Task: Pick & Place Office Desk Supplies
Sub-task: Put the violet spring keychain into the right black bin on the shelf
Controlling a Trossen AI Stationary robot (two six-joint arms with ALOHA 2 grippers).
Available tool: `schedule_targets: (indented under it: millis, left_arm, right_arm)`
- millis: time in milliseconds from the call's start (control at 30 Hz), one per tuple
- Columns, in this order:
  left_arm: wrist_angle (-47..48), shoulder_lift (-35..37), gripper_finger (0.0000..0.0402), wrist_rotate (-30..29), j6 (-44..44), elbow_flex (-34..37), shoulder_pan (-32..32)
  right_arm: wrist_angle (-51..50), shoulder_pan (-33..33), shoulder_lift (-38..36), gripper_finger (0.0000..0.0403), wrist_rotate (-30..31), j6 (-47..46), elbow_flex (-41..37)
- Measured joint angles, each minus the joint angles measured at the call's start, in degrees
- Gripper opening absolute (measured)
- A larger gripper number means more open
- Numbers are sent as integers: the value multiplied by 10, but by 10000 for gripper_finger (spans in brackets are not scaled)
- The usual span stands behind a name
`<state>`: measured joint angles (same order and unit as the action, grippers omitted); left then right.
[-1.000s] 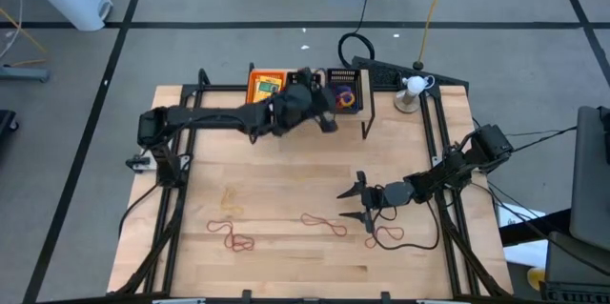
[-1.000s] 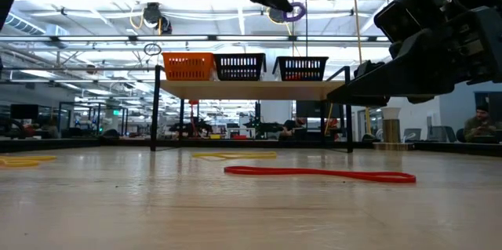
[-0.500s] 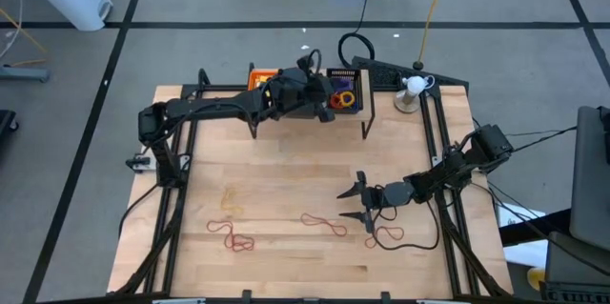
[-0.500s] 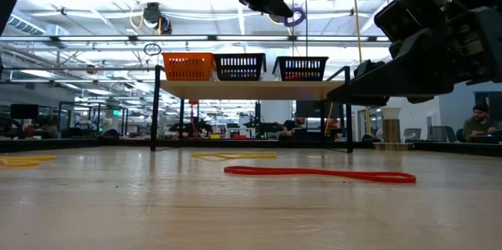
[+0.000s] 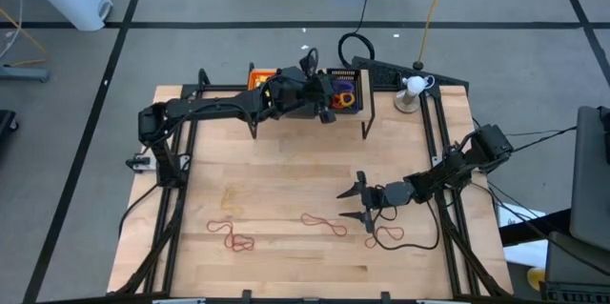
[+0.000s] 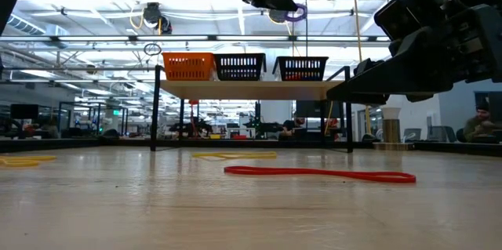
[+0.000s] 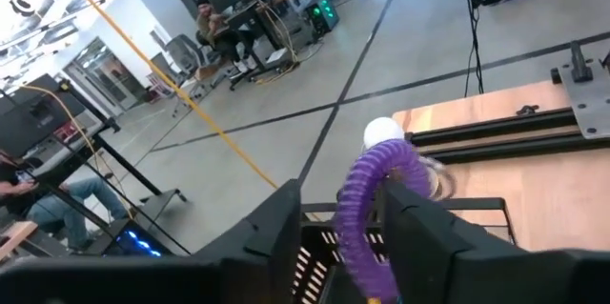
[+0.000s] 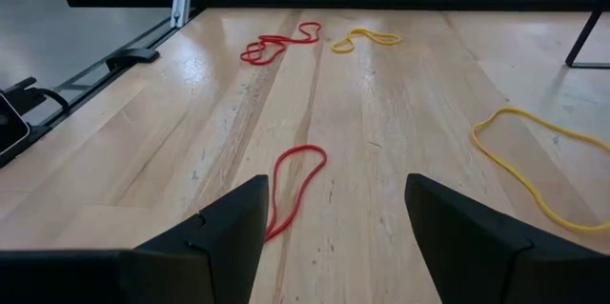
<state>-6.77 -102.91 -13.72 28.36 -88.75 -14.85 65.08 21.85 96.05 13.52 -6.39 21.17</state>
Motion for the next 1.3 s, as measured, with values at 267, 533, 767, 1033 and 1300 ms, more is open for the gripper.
schedule_targets:
  millis: [267, 533, 767, 1033, 1300]
  left_arm:
    - [0, 0, 189, 0, -4, 0, 0]
    - [7, 0, 222, 94, -40, 0, -11]
    - [4, 0, 225, -36, -71, 0, -19]
    - [14, 37, 225, -48, 18, 0, 43]
    - [219, 135, 225, -49, -71, -1, 194]
  right_arm:
    - [2, 0, 0, 238, 0, 2, 0]
    - [2, 0, 0, 238, 0, 2, 0]
    - [2, 0, 0, 238, 0, -3, 0]
    - [1, 0, 0, 238, 0, -2, 0]
    - [-108, 0, -57, 238, 90, 52, 11]
